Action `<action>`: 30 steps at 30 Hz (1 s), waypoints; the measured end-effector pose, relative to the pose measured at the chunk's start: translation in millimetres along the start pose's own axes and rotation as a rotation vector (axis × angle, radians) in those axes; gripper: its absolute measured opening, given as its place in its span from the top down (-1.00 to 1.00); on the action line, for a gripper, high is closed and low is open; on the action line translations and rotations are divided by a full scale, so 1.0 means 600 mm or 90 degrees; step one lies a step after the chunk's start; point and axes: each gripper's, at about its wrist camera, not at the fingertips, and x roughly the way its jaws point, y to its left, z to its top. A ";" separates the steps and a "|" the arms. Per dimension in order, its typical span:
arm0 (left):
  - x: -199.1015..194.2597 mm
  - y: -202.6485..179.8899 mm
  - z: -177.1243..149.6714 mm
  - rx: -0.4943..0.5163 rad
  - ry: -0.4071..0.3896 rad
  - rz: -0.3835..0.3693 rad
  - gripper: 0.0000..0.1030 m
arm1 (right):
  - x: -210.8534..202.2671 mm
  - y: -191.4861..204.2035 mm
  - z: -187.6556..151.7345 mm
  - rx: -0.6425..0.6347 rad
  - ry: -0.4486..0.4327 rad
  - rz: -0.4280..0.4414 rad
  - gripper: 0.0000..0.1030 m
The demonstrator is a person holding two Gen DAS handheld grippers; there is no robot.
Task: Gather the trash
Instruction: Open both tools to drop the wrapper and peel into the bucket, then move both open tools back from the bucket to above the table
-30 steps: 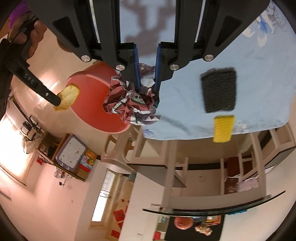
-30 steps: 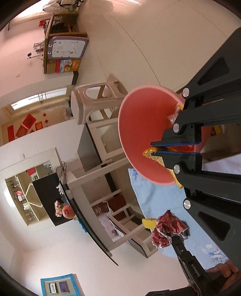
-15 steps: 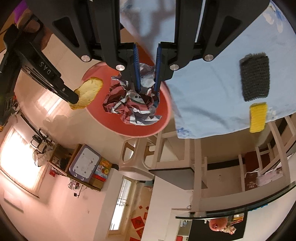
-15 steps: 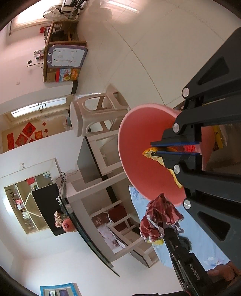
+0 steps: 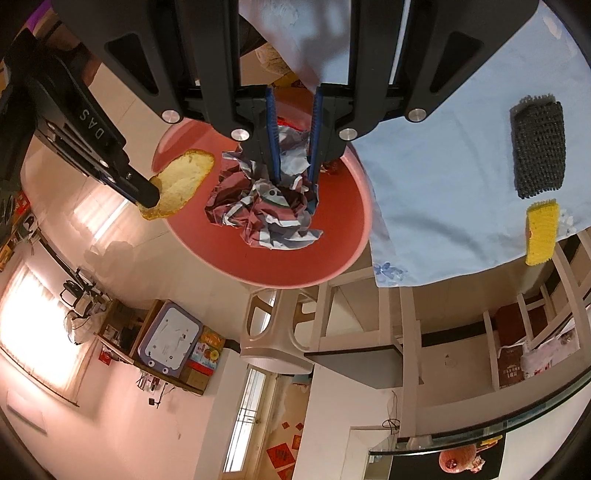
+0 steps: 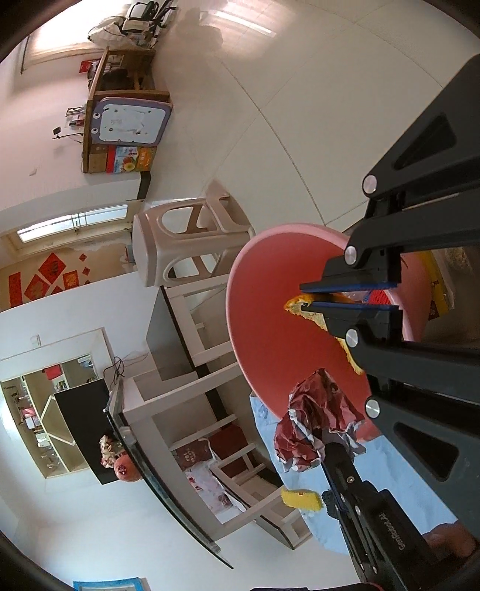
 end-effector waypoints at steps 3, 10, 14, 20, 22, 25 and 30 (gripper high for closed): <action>0.009 0.000 0.001 -0.002 0.002 0.000 0.72 | 0.006 -0.003 0.000 0.001 0.005 0.000 0.91; 0.016 -0.002 -0.001 -0.008 0.012 -0.012 0.68 | 0.015 -0.008 0.004 0.010 0.010 0.002 0.87; 0.020 0.003 0.003 -0.007 0.021 -0.017 0.46 | 0.016 -0.009 0.003 0.014 0.013 0.006 0.69; 0.012 0.002 0.003 -0.010 0.011 -0.025 0.32 | 0.008 -0.011 0.003 0.013 0.005 0.010 0.45; 0.008 0.002 0.002 -0.010 0.007 -0.023 0.32 | 0.001 -0.011 0.003 0.016 -0.001 0.012 0.33; 0.000 -0.002 -0.002 -0.008 0.001 -0.020 0.32 | -0.009 -0.010 0.002 0.013 -0.003 0.017 0.32; -0.019 0.000 -0.011 -0.003 -0.004 -0.008 0.32 | -0.028 -0.001 -0.002 0.004 -0.003 0.025 0.30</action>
